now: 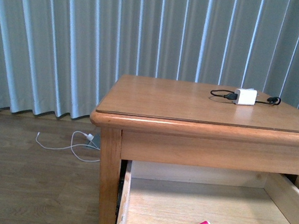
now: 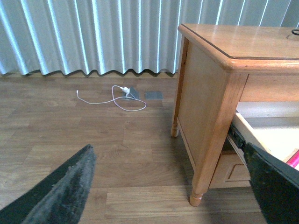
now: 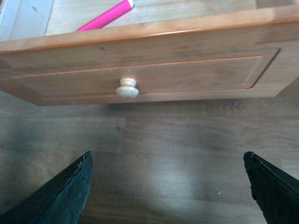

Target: Place pink marker in drawer with both arms

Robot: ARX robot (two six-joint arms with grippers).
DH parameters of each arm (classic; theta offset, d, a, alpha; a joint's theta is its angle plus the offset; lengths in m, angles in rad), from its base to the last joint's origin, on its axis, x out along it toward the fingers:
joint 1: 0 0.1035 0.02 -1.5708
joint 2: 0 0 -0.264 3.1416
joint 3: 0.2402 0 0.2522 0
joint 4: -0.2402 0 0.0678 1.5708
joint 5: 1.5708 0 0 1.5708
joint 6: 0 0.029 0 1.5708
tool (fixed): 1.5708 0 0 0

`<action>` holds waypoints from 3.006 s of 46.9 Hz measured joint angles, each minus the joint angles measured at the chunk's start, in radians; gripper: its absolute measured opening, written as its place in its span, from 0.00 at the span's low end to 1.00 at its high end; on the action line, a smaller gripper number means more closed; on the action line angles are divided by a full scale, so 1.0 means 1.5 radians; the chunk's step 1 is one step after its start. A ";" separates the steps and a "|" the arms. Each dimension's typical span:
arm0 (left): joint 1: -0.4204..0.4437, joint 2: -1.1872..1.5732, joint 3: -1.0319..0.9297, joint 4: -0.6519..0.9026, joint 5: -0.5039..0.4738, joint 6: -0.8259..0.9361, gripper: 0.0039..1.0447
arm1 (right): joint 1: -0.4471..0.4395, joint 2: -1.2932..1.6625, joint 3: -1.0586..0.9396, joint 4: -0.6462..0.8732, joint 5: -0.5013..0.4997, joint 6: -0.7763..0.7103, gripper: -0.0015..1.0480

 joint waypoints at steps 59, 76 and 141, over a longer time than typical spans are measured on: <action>0.000 0.000 0.000 0.000 0.000 0.000 0.94 | 0.082 0.666 0.341 0.284 0.147 0.099 0.92; 0.000 0.000 0.000 0.000 0.000 0.000 0.94 | 0.088 0.777 0.403 0.407 0.117 0.078 0.92; 0.000 0.000 0.000 0.000 0.000 0.000 0.94 | 0.079 0.920 0.481 0.572 0.157 0.116 0.92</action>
